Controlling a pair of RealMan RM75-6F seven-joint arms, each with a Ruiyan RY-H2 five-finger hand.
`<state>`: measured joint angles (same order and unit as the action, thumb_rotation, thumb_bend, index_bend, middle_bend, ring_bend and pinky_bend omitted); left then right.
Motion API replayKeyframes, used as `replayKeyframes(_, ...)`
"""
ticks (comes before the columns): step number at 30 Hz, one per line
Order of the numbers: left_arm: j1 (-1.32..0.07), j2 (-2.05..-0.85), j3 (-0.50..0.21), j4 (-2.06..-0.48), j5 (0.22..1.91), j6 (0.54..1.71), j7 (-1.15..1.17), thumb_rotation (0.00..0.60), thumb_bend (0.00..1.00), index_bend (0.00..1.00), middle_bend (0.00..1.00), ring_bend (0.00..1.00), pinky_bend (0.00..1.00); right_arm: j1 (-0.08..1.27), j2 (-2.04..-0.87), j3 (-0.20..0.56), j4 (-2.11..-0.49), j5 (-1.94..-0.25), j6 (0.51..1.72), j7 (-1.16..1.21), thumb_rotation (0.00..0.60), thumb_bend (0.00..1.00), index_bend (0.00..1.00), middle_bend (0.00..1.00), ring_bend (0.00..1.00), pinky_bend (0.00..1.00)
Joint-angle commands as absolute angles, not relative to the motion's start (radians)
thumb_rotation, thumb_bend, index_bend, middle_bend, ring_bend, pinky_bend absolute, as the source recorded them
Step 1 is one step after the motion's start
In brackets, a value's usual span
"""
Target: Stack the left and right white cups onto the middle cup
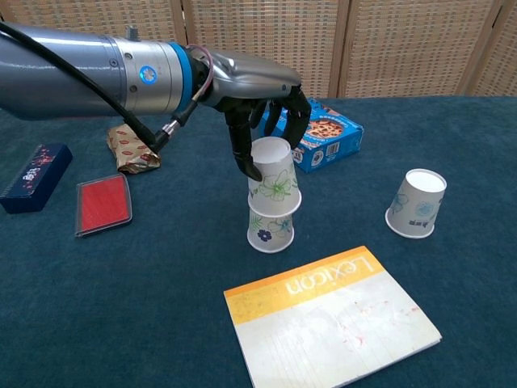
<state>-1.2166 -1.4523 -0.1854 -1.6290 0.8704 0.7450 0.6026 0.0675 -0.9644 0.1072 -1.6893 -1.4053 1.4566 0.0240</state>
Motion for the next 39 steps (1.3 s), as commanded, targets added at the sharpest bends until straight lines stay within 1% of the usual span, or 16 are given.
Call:
replayKeyframes(1,-1.222,-1.451,-0.178,-1.633,0.862,0.752,0.597,0.6,0.02,0.11,0.08,0.08,0.2,0.068,-0.964,0.107,-1.689,-1.405,1.456,0.024,0.6,0.0,0.0,0.0,0.0,0.0)
replayKeyframes(2,-1.218,-1.446,-0.179,-1.639,0.868,0.756,0.584,0.6,0.0,0.04,0.02,0.02,0.14,0.068,-0.964,0.107,-1.689,-1.405,1.454,0.024,0.6,0.0,0.0,0.0,0.0,0.0)
replayKeyframes(3,-1.214,-1.438,-0.18,-1.645,0.872,0.757,0.573,0.6,0.0,0.01,0.0,0.0,0.1,0.068,-0.965,0.106,-1.688,-1.404,1.454,0.024,0.6,0.0,0.0,0.0,0.0,0.0)
replayKeyframes(6,-1.196,-1.404,-0.183,-1.668,0.886,0.767,0.533,0.6,0.0,0.0,0.0,0.0,0.03,0.07,-0.967,0.105,-1.687,-1.403,1.45,0.018,0.6,0.0,0.0,0.0,0.0,0.0)
replayKeyframes(8,-1.153,-1.375,-0.186,-1.687,0.905,0.823,0.492,0.6,0.0,0.0,0.0,0.0,0.0,0.072,-0.969,0.104,-1.687,-1.403,1.445,0.011,0.6,0.0,0.0,0.0,0.0,0.0)
replayKeyframes(12,-1.081,-1.348,-0.164,-1.687,0.929,0.927,0.472,0.6,0.0,0.0,0.0,0.0,0.0,0.079,-0.976,0.102,-1.682,-1.399,1.431,-0.002,0.6,0.0,0.0,0.0,0.0,0.0)
replayKeyframes(16,-0.979,-1.31,-0.123,-1.696,0.881,1.068,0.503,0.6,0.0,0.0,0.0,0.0,0.0,0.103,-0.989,0.101,-1.67,-1.399,1.392,-0.017,0.6,0.0,0.0,0.0,0.0,0.0)
replayKeyframes(18,-0.897,-1.274,-0.103,-1.714,0.836,1.18,0.511,0.6,0.0,0.0,0.0,0.0,0.0,0.141,-1.007,0.109,-1.645,-1.414,1.353,-0.024,0.6,0.0,0.0,0.0,0.0,0.0)
replayKeyframes(20,-0.835,-1.241,-0.096,-1.754,0.814,1.251,0.495,0.6,0.0,0.0,0.0,0.0,0.0,0.178,-1.014,0.115,-1.633,-1.429,1.308,-0.002,0.6,0.0,0.0,0.0,0.0,0.0)
replayKeyframes(23,-0.77,-1.194,-0.083,-1.788,0.816,1.301,0.46,0.6,0.0,0.0,0.0,0.0,0.0,0.222,-1.006,0.122,-1.634,-1.449,1.253,0.047,0.6,0.0,0.05,0.01,0.0,0.0)
replayKeyframes(26,-0.718,-1.157,-0.065,-1.808,0.825,1.333,0.436,0.6,0.0,0.0,0.0,0.0,0.0,0.258,-0.992,0.124,-1.646,-1.474,1.209,0.086,0.6,0.0,0.12,0.08,0.0,0.0)
replayKeyframes(28,-0.683,-1.13,-0.051,-1.824,0.831,1.349,0.42,0.6,0.0,0.0,0.0,0.0,0.0,0.288,-0.984,0.125,-1.657,-1.492,1.172,0.11,0.6,0.0,0.15,0.13,0.03,0.02)
replayKeyframes(31,-0.594,-1.075,-0.028,-1.874,0.829,1.386,0.348,0.6,0.0,0.0,0.0,0.0,0.0,0.394,-0.992,0.128,-1.681,-1.526,1.031,0.121,0.6,0.0,0.21,0.19,0.1,0.09)
replayKeyframes(32,-0.577,-1.055,-0.02,-1.891,0.844,1.39,0.342,0.6,0.0,0.0,0.0,0.0,0.0,0.426,-1.002,0.133,-1.684,-1.516,0.986,0.113,0.6,0.0,0.23,0.21,0.12,0.11)
replayKeyframes(35,-0.547,-1.027,-0.023,-1.912,0.896,1.423,0.335,0.6,0.0,0.0,0.0,0.0,0.0,0.482,-1.038,0.147,-1.684,-1.488,0.922,0.082,0.6,0.01,0.27,0.26,0.17,0.15)
replayKeyframes(39,-0.522,-1.016,-0.026,-1.925,0.927,1.418,0.327,0.6,0.0,0.0,0.0,0.0,0.0,0.556,-1.095,0.165,-1.664,-1.416,0.827,0.023,0.6,0.07,0.29,0.29,0.2,0.17)
